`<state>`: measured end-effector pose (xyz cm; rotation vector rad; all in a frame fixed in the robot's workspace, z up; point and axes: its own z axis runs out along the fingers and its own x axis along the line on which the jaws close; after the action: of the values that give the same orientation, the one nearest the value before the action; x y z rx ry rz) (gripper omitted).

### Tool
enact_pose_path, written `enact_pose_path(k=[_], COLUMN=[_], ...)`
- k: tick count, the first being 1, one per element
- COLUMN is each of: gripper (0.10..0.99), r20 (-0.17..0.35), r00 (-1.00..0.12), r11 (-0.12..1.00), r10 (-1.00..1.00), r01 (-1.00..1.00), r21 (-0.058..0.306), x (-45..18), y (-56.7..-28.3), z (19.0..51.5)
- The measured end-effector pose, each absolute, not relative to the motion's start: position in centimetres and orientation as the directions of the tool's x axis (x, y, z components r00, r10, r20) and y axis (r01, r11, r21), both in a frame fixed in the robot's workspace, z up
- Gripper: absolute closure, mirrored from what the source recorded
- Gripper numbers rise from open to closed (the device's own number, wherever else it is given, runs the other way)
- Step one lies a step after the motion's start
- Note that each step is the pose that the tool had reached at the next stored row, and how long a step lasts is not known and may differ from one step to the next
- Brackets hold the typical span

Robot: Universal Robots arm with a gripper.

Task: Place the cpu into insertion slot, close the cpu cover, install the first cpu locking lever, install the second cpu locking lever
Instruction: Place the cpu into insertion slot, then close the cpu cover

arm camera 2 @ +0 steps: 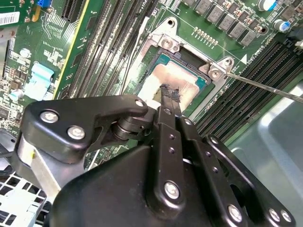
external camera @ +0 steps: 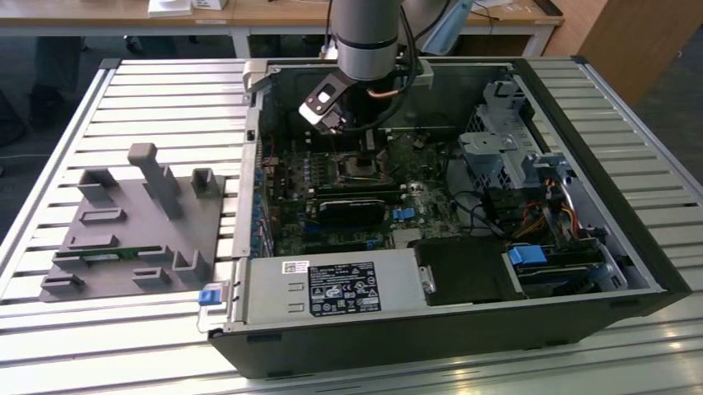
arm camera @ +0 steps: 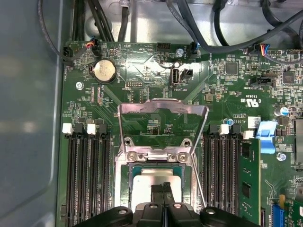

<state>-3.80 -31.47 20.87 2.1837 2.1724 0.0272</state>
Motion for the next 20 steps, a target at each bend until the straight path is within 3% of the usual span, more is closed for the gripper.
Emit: enact_pose_path(k=[20], gripper=[0.980], r20=[-0.030], r00=[0.007], r11=[-0.005], r10=[1.000], r01=[0.998], r21=[0.056], x=[-3.79], y=[-31.46], z=[21.79])
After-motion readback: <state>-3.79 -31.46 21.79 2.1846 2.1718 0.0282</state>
